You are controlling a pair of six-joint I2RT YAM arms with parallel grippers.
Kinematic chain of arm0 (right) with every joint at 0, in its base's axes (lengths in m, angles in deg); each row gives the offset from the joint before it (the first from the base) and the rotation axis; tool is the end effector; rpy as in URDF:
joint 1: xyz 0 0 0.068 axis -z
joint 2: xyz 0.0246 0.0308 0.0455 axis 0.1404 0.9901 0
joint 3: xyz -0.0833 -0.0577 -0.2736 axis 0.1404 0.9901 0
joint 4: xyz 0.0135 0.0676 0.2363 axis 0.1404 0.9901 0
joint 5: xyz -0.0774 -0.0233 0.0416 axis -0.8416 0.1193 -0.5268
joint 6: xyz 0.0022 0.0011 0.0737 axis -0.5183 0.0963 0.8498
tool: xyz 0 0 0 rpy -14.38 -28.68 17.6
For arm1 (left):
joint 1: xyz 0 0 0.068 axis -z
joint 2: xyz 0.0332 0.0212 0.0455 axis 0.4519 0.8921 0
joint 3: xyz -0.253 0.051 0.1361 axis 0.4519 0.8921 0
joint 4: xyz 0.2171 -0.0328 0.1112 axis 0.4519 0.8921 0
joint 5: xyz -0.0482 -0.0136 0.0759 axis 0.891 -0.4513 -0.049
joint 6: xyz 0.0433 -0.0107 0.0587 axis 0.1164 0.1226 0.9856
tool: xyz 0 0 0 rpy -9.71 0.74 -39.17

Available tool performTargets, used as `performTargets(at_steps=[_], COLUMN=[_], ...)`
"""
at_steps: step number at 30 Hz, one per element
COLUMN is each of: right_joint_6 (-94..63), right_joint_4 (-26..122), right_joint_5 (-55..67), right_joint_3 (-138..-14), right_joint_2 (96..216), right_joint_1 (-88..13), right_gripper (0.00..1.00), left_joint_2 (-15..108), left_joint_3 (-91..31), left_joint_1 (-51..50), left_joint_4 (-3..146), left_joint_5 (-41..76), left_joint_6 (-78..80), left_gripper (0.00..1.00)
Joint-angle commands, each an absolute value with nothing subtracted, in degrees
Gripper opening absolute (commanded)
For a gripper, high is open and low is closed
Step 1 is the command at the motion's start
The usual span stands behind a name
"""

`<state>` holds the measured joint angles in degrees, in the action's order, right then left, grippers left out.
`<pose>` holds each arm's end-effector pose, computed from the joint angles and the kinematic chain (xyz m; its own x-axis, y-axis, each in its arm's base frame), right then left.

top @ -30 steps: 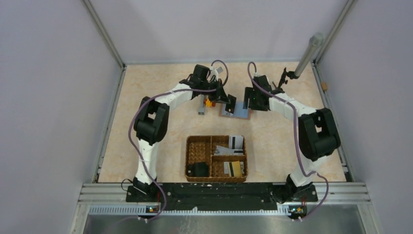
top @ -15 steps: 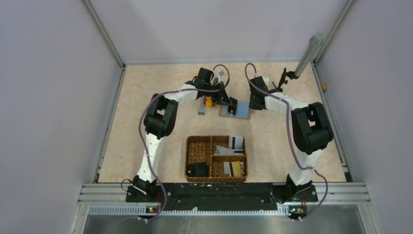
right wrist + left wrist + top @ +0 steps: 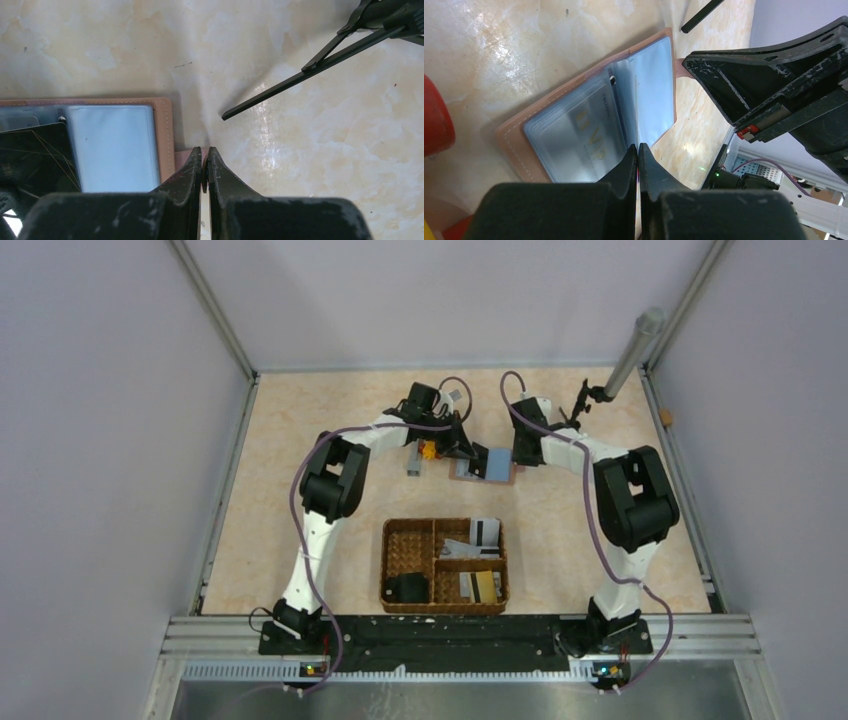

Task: Put the credit cards into the card holder
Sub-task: Insert the credit card into the card holder.

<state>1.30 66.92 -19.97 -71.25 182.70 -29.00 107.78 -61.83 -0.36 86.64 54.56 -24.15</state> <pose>0.3793 0.1240 0.1827 -0.7838 0.1070 -0.6117 0.1536 0.9878 -0.0241 0.4574 -0.2769 0.1527 -0.9650 0.0119 -0.2620 0.2302 0.5169 -0.8245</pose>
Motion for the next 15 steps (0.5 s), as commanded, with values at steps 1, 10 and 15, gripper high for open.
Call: performTargets(at_steps=[1,10,15], right_joint_6=[1.08,1.22,1.31], right_joint_4=[66.43,66.47,66.42], right_joint_5=[-20.48,-20.39,-20.34], right_joint_3=[-74.18,-74.52,-74.54], right_joint_2=[183.60,183.91,183.99], right_joint_1=[-28.95,-28.97,-28.96], right_gripper=[0.00,0.00,0.00], left_joint_2=[108.57,109.48,108.76], left_joint_3=[-63.77,-63.32,-61.14], left_joint_1=[-0.64,-0.61,-0.59], left_joint_4=[83.75,83.78,81.84], left_joint_5=[56.28,55.36,54.22], left_joint_6=[-25.27,-26.72,-28.16], left_gripper=[0.00,0.00,0.00])
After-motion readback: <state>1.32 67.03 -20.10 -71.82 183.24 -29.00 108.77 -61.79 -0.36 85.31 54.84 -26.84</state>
